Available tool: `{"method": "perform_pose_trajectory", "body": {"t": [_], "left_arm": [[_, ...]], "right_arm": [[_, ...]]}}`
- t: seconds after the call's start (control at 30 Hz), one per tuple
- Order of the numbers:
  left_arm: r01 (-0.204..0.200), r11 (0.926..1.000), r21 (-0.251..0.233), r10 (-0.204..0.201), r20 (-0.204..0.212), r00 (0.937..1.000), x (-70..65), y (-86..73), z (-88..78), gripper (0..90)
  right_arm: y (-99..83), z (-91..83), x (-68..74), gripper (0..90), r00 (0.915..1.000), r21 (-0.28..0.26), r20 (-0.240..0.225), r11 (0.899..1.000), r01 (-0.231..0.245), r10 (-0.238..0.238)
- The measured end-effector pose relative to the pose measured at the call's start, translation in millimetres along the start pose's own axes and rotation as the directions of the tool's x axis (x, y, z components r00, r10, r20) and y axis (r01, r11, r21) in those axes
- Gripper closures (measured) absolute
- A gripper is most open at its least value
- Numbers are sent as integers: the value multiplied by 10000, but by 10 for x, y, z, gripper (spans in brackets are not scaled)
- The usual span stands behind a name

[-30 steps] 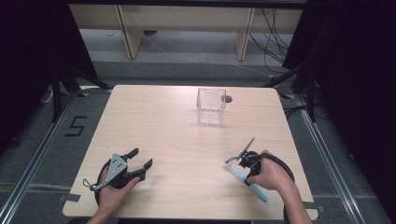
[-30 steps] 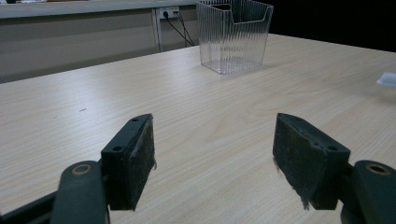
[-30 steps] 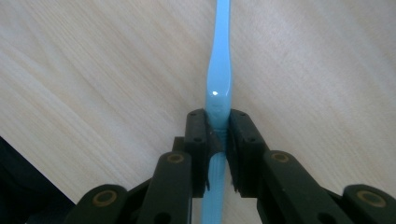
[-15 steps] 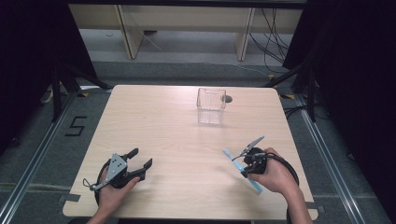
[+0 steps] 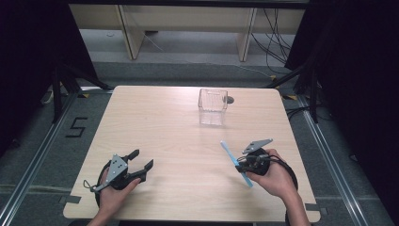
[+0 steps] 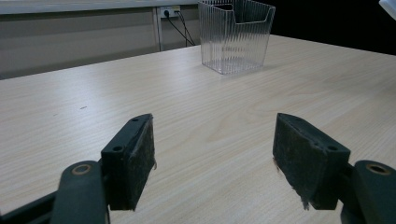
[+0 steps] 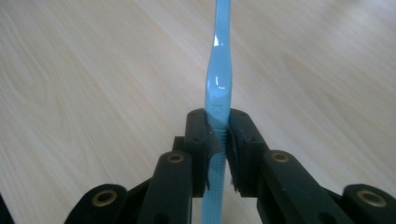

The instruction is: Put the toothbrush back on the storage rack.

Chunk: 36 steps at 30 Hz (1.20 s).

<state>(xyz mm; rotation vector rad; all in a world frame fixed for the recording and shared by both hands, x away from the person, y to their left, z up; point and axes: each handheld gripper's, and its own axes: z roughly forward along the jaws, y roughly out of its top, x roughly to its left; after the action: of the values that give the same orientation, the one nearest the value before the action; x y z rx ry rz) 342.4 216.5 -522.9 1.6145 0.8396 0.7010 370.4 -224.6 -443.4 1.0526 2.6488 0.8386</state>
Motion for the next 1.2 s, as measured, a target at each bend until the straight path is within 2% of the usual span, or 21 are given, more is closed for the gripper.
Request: {"method": "perform_pose_trajectory", "body": {"t": [0.1, 0.17, 0.23, 0.3, 0.33, 0.37, 0.47, 0.63, 0.67, 0.7, 0.73, 0.8, 0.83, 0.9, 0.93, 1.03, 1.07, 1.1, 1.13, 1.17, 1.2], "left_arm": [[17, 10000, -40, -17, 10, 10000, 0, -1, 3, 290], [6, 10000, -35, -6, 26, 10000, 3, -1, 1, 290], [12, 10000, -31, -12, 28, 10000, 5, -1, 1, 290], [10, 10000, -15, -10, 13, 10000, 5, 0, 2, 290], [11, 10000, -16, -11, 15, 10000, 5, 0, 2, 290], [12, 10000, -22, -12, 15, 10000, 5, 0, 1, 290], [14, 10000, -37, -14, 19, 10000, 7, -1, 1, 290], [2, 10000, -44, -2, 33, 10000, 6, -1, 1, 290], [9, 10000, -38, -9, 19, 10000, 5, -1, 1, 290], [21, 10000, -38, -21, 18, 10000, 5, -1, 0, 290], [4, 10000, -41, -3, 21, 10000, 8, -1, 0, 290], [20, 10000, -37, -20, 18, 10000, 5, -2, 0, 290], [-10, 10000, -41, 11, 38, 10000, 8, -1, 0, 290], [-3, 10000, -45, 3, 41, 10000, 7, -1, 1, 290], [11, 10000, -39, -11, 22, 10000, 5, -1, 1, 290], [5, 10000, -44, -5, 28, 10000, 8, -1, 1, 290], [15, 10000, -41, -15, 26, 10000, 8, -1, 0, 290], [15, 10000, -41, -15, 26, 10000, 8, -1, 0, 290], [10, 10000, -42, -10, 30, 10000, 8, -2, 0, 290], [12, 10000, -40, -12, 28, 10000, 8, -1, 0, 290], [7, 10000, -43, -7, 30, 10000, 8, -1, 1, 290]], "right_arm": [[0, 4, -2, 792, 9999, -337, -117, 9994, 28, -32], [-1, 13, -2, 792, 9998, -802, 61, 9966, 182, -177], [-3, 28, 0, 792, 9998, -980, -87, 9950, 187, -196], [-10, 61, 2, 792, 9999, -1417, -86, 9898, 131, -145], [-10, 51, 4, 792, 9997, -1367, -43, 9904, 212, -220], [-15, 43, 20, 792, 10000, -1368, 79, 9906, -49, 60], [-21, 74, 39, 792, 9999, -2038, -37, 9789, -148, 144], [-27, 89, 31, 792, 9999, -2495, 53, 9683, -89, 105], [-33, 85, 55, 792, 9990, -2626, 25, 9640, -422, 444], [-30, 86, 25, 792, 9997, -2893, 201, 9572, -46, 109], [-34, 92, 18, 792, 9994, -3320, 221, 9432, -160, 248], [-34, 92, 18, 792, 9993, -3420, 207, 9394, -224, 314], [-39, 90, 33, 792, 9978, -3699, 230, 9278, -494, 623], [-38, 90, 20, 792, 9981, -3811, 371, 9240, -305, 483], [-38, 103, 16, 792, 9977, -4073, 481, 9130, -232, 468], [-44, 116, 33, 792, 9962, -4378, 387, 8975, -539, 786], [-44, 120, 27, 792, 9965, -4470, 446, 8935, -436, 709], [-44, 120, 27, 792, 9965, -4470, 446, 8935, -436, 709], [-45, 138, 38, 792, 9956, -4747, 364, 8782, -590, 865], [-45, 138, 38, 792, 9956, -4747, 364, 8782, -590, 865], [-46, 139, 49, 792, 9948, -4847, 314, 8719, -696, 968]]}}
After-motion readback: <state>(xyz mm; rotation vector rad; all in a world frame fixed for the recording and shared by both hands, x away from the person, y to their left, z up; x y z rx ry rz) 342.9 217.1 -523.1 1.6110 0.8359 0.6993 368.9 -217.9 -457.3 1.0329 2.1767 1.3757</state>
